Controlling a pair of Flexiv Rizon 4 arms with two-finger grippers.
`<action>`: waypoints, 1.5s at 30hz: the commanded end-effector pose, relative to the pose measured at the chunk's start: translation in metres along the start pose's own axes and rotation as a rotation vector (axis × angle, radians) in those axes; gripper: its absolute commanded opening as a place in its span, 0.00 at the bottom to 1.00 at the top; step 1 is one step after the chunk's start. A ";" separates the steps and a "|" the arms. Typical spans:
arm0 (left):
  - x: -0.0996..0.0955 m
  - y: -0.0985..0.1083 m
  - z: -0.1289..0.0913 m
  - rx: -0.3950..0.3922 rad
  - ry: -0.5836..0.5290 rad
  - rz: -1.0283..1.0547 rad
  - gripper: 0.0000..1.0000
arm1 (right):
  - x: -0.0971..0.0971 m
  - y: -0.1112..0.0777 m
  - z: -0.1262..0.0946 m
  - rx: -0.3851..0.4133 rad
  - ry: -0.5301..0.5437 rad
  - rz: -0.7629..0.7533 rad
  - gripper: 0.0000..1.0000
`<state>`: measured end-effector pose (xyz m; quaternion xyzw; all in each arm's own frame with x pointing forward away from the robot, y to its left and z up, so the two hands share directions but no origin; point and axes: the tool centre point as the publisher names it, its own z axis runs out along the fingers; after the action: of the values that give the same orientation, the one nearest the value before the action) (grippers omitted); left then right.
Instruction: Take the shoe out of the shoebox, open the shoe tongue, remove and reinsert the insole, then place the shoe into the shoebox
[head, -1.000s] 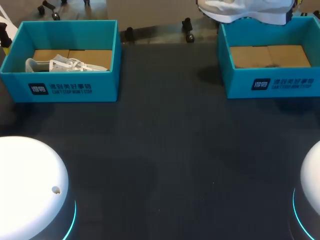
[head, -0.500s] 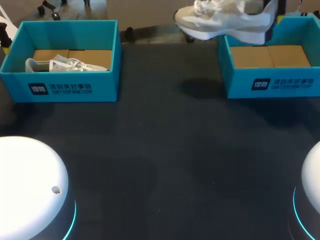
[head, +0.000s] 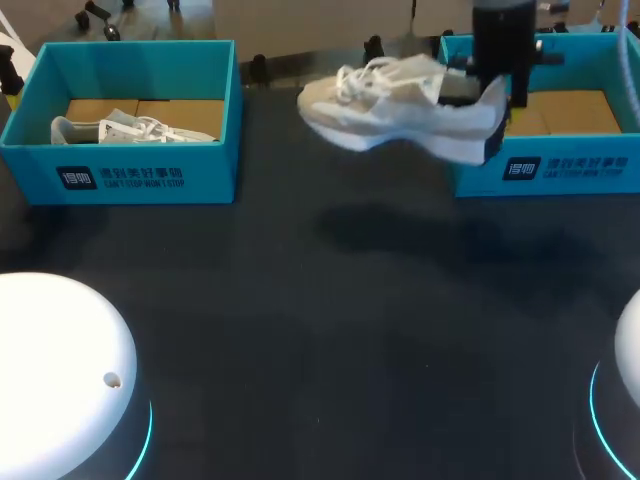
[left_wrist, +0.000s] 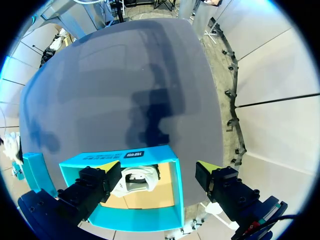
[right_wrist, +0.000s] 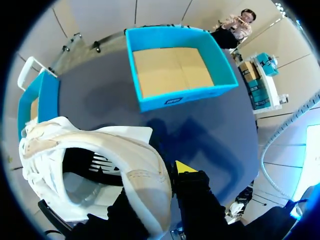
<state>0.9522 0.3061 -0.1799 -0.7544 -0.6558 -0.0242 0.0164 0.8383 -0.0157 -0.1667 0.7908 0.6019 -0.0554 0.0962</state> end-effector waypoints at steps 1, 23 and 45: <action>0.000 -0.001 0.000 -0.002 0.002 0.000 1.00 | -0.003 -0.030 0.016 -0.076 0.049 -0.015 0.00; 0.000 -0.001 0.000 -0.002 0.002 0.000 1.00 | 0.019 -0.051 0.031 -0.034 0.032 -0.057 0.00; 0.000 -0.001 0.000 -0.002 0.002 0.000 1.00 | 0.090 -0.176 0.101 -0.006 0.048 -0.165 0.00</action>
<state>0.9522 0.3060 -0.1799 -0.7543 -0.6558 -0.0242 0.0164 0.6985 0.0827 -0.2902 0.7401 0.6673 -0.0403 0.0737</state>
